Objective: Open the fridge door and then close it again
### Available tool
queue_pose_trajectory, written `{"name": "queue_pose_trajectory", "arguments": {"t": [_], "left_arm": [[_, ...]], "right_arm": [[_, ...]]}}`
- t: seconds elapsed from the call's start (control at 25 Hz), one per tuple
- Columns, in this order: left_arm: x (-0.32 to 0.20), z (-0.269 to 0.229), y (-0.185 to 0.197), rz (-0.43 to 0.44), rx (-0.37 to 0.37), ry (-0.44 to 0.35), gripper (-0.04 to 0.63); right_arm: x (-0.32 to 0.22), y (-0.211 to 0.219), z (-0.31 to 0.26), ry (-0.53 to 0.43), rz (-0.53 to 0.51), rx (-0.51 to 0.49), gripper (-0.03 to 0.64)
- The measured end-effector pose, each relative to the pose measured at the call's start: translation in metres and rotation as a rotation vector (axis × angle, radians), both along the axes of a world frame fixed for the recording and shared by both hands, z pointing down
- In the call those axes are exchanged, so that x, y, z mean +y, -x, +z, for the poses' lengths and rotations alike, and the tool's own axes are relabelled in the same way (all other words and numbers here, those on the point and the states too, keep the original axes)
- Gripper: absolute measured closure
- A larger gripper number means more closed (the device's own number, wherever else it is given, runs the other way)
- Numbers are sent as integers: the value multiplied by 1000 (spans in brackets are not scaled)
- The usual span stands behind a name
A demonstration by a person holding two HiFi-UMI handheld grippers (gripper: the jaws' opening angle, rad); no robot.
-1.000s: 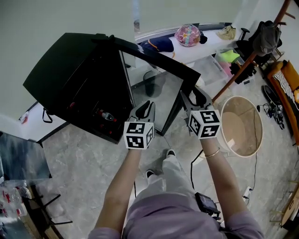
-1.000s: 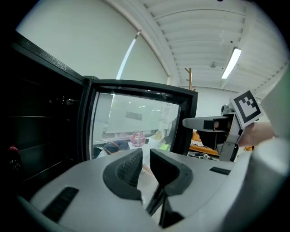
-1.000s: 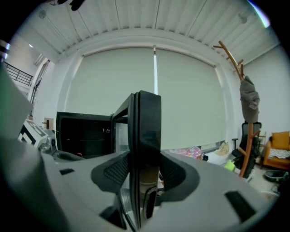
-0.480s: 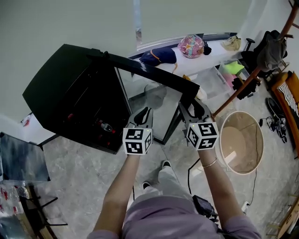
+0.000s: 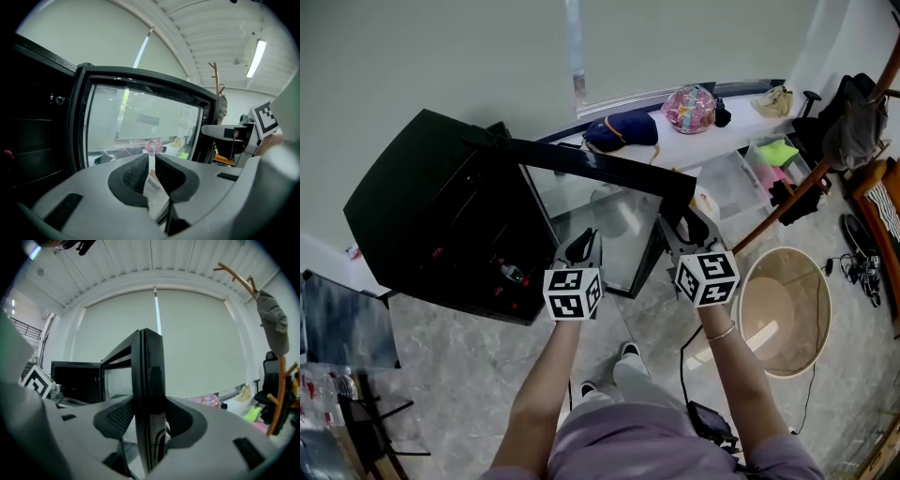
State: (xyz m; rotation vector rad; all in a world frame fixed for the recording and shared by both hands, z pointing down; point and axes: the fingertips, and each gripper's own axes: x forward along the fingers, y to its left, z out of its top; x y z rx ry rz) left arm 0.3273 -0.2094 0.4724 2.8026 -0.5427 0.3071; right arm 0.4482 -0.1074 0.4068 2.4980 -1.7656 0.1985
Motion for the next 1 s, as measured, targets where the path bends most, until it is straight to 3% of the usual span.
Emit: {"name": "queue_pose_trajectory", "arguments": {"t": [0.6, 1.0], "left_arm": [[-33, -5, -37, -69, -9, -5, 555], [-34, -11, -49, -58, 6, -10, 558]], "right_arm": [[-35, -59, 4, -1, -42, -37, 402], [-34, -73, 11, 7, -27, -73, 414]]}}
